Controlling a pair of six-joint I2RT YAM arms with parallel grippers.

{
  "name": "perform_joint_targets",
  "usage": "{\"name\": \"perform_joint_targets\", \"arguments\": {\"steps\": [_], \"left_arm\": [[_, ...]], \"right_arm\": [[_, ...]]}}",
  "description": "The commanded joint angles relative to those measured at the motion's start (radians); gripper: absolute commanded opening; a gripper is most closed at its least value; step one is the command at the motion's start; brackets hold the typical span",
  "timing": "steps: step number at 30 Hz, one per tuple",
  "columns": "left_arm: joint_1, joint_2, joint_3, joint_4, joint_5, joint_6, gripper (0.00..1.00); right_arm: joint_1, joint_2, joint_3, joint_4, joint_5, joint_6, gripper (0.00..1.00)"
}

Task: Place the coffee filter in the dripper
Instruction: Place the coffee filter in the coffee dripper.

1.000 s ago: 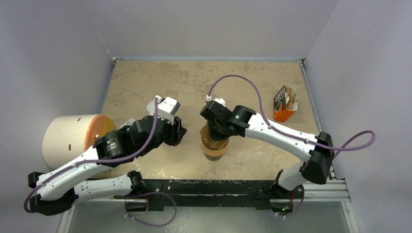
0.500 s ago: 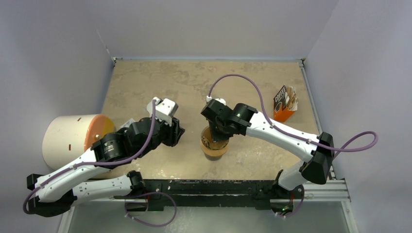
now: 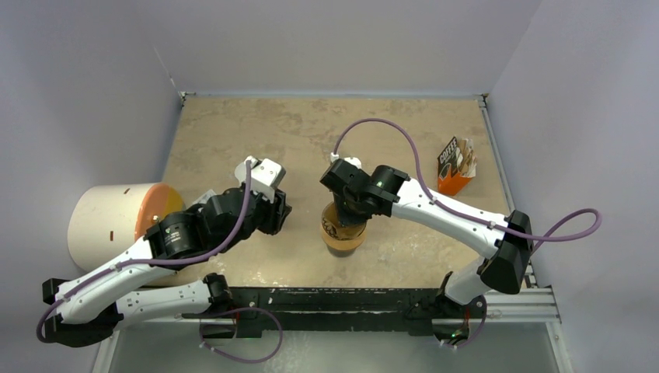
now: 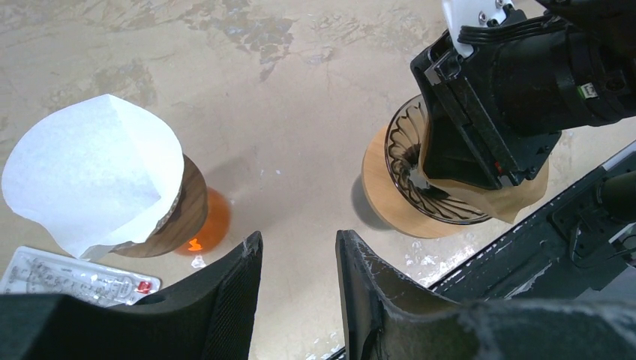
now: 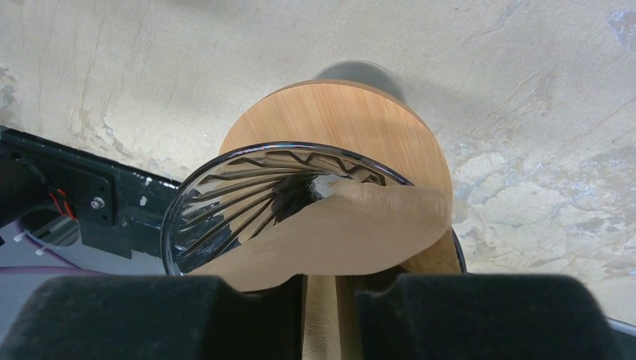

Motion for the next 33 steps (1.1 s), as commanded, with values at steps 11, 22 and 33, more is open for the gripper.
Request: {"name": "perform_joint_targets", "arguments": {"steps": [11, 22, 33], "left_arm": [[-0.004, -0.013, 0.018, 0.007, -0.028, 0.022, 0.40], [-0.005, -0.005, 0.011, 0.017, -0.025, 0.023, 0.40], [-0.003, -0.008, -0.003, 0.020, -0.029, 0.025, 0.40]], "right_arm": [[0.004, -0.008, -0.017, 0.015, 0.046, 0.023, 0.45], [0.005, -0.019, -0.022, 0.034, 0.031, -0.006, 0.55], [0.005, -0.020, 0.003, 0.035, 0.017, -0.073, 0.58]]}}
